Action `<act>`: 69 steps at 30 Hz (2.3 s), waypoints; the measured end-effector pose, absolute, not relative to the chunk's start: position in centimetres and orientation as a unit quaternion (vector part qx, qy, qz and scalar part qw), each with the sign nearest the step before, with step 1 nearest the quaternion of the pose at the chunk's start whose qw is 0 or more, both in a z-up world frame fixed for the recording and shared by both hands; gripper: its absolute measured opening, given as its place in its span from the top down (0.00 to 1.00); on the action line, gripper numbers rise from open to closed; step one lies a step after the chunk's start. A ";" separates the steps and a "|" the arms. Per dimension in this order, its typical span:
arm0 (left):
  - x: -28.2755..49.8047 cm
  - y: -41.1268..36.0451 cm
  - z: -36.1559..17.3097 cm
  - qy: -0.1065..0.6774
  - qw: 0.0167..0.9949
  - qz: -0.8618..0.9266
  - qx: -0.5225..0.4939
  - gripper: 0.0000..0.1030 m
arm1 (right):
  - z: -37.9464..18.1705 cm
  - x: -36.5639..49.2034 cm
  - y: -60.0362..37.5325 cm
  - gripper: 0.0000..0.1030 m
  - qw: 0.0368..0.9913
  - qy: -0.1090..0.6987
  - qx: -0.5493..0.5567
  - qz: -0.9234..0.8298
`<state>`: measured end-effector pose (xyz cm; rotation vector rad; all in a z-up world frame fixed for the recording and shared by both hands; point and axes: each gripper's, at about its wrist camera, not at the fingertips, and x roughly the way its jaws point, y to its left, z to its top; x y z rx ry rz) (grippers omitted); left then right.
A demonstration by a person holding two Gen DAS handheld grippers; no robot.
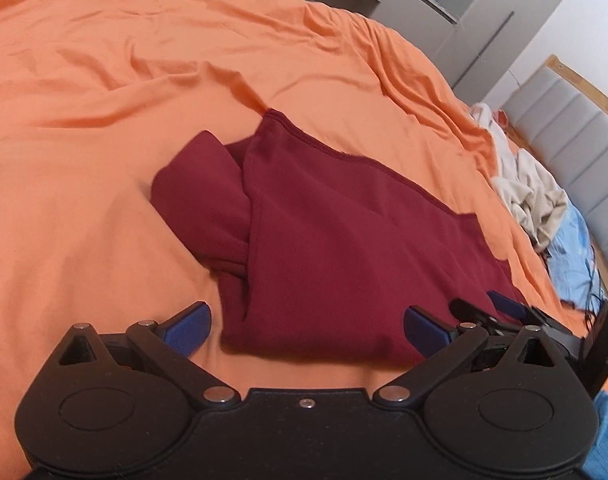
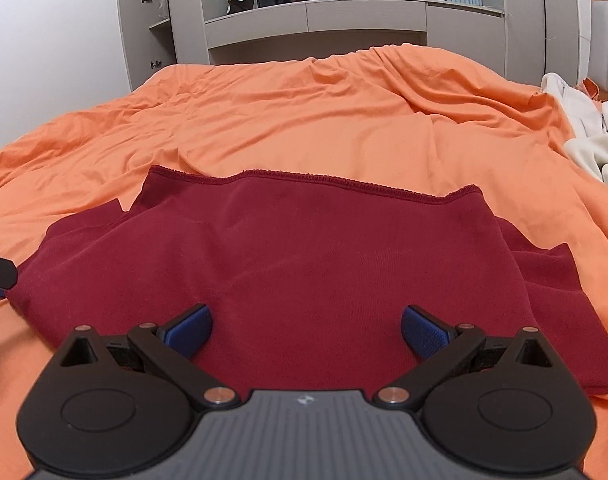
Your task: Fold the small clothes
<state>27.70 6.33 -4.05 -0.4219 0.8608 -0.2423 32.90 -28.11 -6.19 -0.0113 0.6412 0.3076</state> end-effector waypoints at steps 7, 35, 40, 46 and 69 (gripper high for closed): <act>28.0 6.8 -4.6 0.396 0.879 -0.115 -0.238 0.01 | -6.3 32.7 -27.9 0.00 0.938 0.313 -0.009 0.148; 30.7 6.5 -5.2 0.346 0.906 -0.018 -0.243 0.78 | -6.4 32.6 -27.1 0.00 0.941 0.307 -0.035 0.138; 30.9 4.9 -3.2 0.320 0.926 -0.022 -0.197 0.82 | -5.6 32.9 -27.8 0.00 0.938 0.314 -0.020 0.146; 32.0 1.3 0.8 0.281 0.951 -0.072 -0.109 0.83 | -1.9 32.0 -31.7 0.00 0.968 0.228 0.020 0.098; 31.5 -18.6 -3.0 0.316 0.897 -0.287 0.113 0.72 | -2.7 34.8 -46.9 0.00 0.950 0.253 0.181 -0.039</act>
